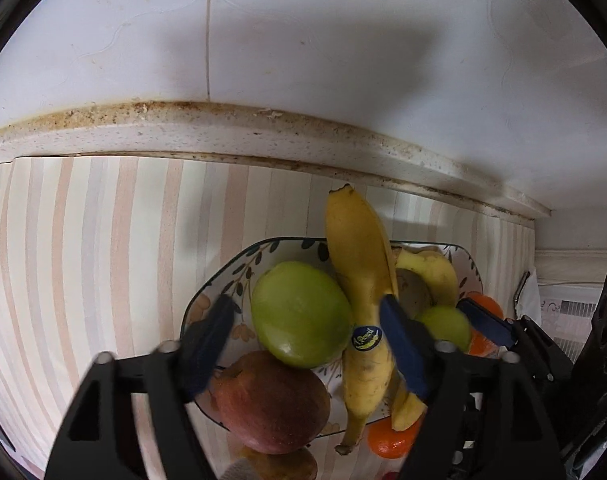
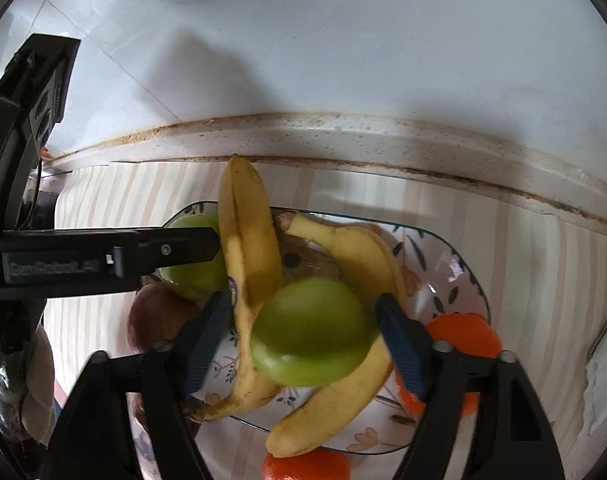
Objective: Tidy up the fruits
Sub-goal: 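Lower both green apples onto the plate and open both grippers, then grasp the dark red apple with the left gripper while the right grasps the orange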
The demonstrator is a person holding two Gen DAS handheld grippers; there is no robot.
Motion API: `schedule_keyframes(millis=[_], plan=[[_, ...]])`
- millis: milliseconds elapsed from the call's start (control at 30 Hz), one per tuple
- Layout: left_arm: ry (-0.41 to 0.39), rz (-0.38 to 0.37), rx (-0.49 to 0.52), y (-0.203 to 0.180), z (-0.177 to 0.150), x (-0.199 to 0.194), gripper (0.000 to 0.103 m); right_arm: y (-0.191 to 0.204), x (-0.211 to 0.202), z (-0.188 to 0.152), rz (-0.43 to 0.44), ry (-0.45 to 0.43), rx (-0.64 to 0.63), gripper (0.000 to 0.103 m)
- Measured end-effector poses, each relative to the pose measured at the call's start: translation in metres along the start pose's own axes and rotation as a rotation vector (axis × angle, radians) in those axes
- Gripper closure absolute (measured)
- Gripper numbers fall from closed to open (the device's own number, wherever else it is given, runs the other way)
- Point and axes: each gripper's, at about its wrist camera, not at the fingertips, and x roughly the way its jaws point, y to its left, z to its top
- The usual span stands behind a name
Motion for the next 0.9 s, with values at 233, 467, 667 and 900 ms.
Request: schedule_keyframes(millis=[233, 467, 667, 900], plan=[[-0.058, 0.025, 0.022, 0.001, -0.011, -0.019, 0.005, -0.016, -0.022, -0.007, 0.008, -0.008, 0.059, 0.009], [-0.209, 0.129, 0.065, -0.006, -0.042, -0.060, 0.004, -0.022, -0.051, -0.030, -0.068, -0.019, 0.099, 0.006], [-0.306, 0.231, 0.086, -0.018, -0.088, -0.083, 0.004, -0.021, -0.075, -0.067, -0.146, -0.058, 0.125, 0.006], [-0.364, 0.282, 0.113, -0.031, -0.152, -0.093, 0.004, -0.016, -0.108, -0.113, -0.181, -0.122, 0.131, 0.006]])
